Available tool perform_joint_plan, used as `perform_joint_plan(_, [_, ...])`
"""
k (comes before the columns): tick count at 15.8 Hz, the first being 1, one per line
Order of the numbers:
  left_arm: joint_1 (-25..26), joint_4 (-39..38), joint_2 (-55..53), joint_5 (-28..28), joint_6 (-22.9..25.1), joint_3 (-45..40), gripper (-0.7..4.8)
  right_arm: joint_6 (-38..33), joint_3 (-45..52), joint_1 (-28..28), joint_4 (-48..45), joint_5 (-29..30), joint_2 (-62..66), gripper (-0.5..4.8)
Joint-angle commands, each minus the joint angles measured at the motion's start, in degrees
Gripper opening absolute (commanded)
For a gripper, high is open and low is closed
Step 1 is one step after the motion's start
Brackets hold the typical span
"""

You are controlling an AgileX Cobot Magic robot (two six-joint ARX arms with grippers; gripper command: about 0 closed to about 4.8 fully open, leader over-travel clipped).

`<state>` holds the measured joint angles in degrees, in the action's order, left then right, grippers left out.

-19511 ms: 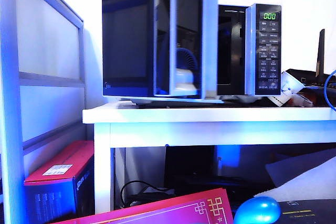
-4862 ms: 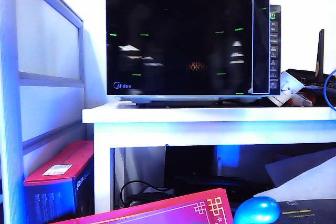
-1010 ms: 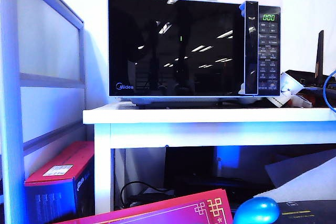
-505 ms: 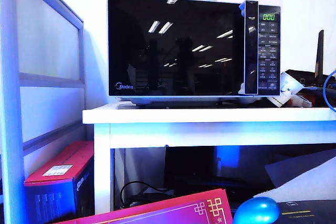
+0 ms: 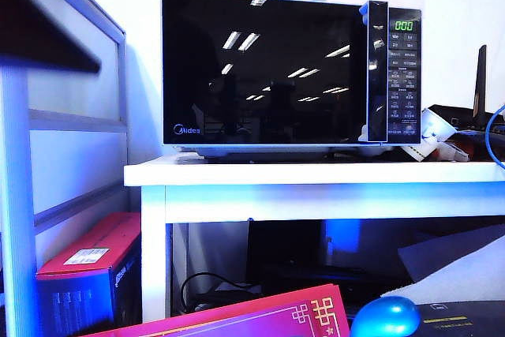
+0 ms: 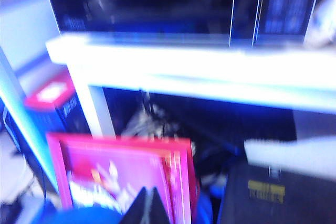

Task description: Open the microwave door, place the orange inside the microwave, then close the microwave door.

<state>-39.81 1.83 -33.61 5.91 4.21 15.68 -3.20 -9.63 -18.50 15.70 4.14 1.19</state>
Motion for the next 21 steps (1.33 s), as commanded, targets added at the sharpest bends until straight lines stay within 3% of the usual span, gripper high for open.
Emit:
perform_joint_plan(1, [0.0,9.2,0.1,-2.2,-0.2,-7.8,-0.04,-0.2,4.5,0.0,-0.5,-0.2,0.0,0.0])
perform_joint_plan(4, [0.0,14.8,0.1,-2.3,-2.7,-12.1,-0.04,-0.2,7.3,0.0,0.5,-0.3,0.4,0.0])
perform_joint_plan(9, [0.0,15.9,0.1,-2.3,-0.1,-14.1,-0.04,-0.2,7.3,0.0,0.4,-0.4,-0.1,0.0])
perform_joint_plan(14, [0.1,17.3,2.1,-11.9,2.0,-14.2,-0.03,-0.2,7.3,0.0,0.4,-0.4,-0.1,0.0])
perform_joint_plan(16, [0.3,17.0,6.7,-12.8,2.8,-15.1,-0.03,-0.2,7.3,0.0,0.3,-0.4,-0.1,0.0])
perform_joint_plan(21, [10.3,14.4,13.8,-12.1,2.8,-15.3,-0.03,-0.2,7.3,0.0,0.4,-0.4,-0.1,0.0])
